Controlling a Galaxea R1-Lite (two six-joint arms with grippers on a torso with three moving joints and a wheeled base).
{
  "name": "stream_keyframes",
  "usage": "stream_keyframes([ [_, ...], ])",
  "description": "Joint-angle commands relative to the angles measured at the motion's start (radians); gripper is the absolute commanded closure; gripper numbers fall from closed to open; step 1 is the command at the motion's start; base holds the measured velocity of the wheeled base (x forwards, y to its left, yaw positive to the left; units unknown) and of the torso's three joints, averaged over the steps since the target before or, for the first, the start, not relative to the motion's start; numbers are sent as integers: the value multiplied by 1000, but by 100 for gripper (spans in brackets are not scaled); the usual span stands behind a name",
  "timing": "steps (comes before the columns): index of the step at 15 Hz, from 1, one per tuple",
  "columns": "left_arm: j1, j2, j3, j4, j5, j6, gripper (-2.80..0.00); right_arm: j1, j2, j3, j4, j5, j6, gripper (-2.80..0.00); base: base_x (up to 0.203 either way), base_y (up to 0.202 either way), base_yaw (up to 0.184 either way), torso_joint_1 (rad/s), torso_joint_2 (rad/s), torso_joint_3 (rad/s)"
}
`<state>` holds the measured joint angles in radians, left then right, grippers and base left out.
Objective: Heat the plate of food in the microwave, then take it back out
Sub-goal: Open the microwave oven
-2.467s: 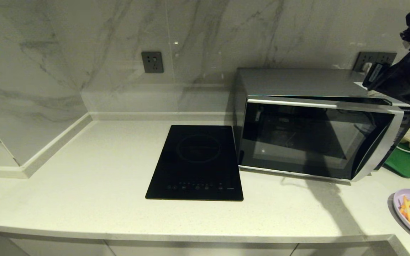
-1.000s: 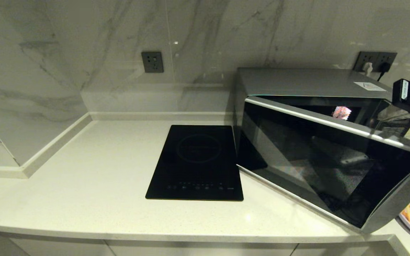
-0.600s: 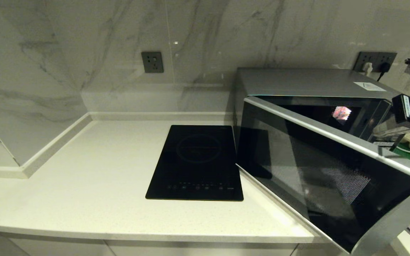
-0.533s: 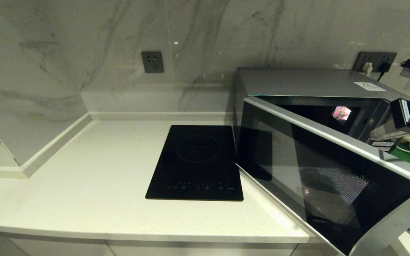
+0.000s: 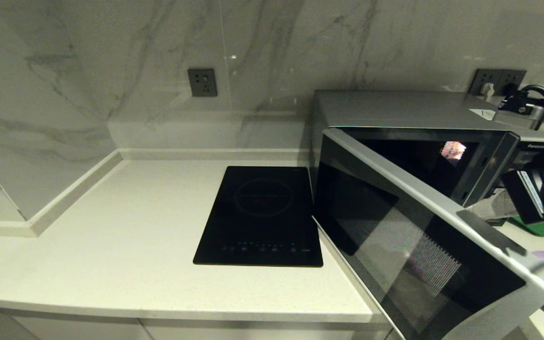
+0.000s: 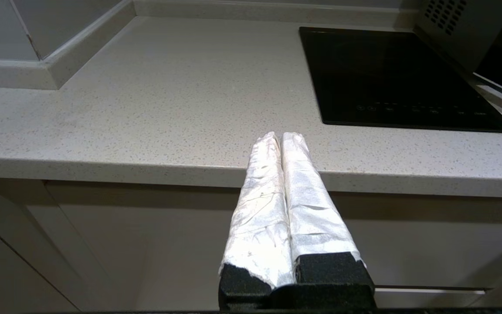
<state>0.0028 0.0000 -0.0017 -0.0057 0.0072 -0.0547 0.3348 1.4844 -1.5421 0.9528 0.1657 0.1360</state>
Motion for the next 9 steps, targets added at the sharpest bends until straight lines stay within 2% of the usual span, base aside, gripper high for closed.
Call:
stream_keyframes([
  [1,0,0,0,0,0,-1,0,76,-39,22,5,-2,-2,0,0,0,0,0,0,0],
  [5,0,0,0,0,0,-1,0,159,-55,46,5,-5,-7,0,0,0,0,0,0,0],
  [9,0,0,0,0,0,-1,0,168,-58,66,4,-5,-8,0,0,0,0,0,0,0],
])
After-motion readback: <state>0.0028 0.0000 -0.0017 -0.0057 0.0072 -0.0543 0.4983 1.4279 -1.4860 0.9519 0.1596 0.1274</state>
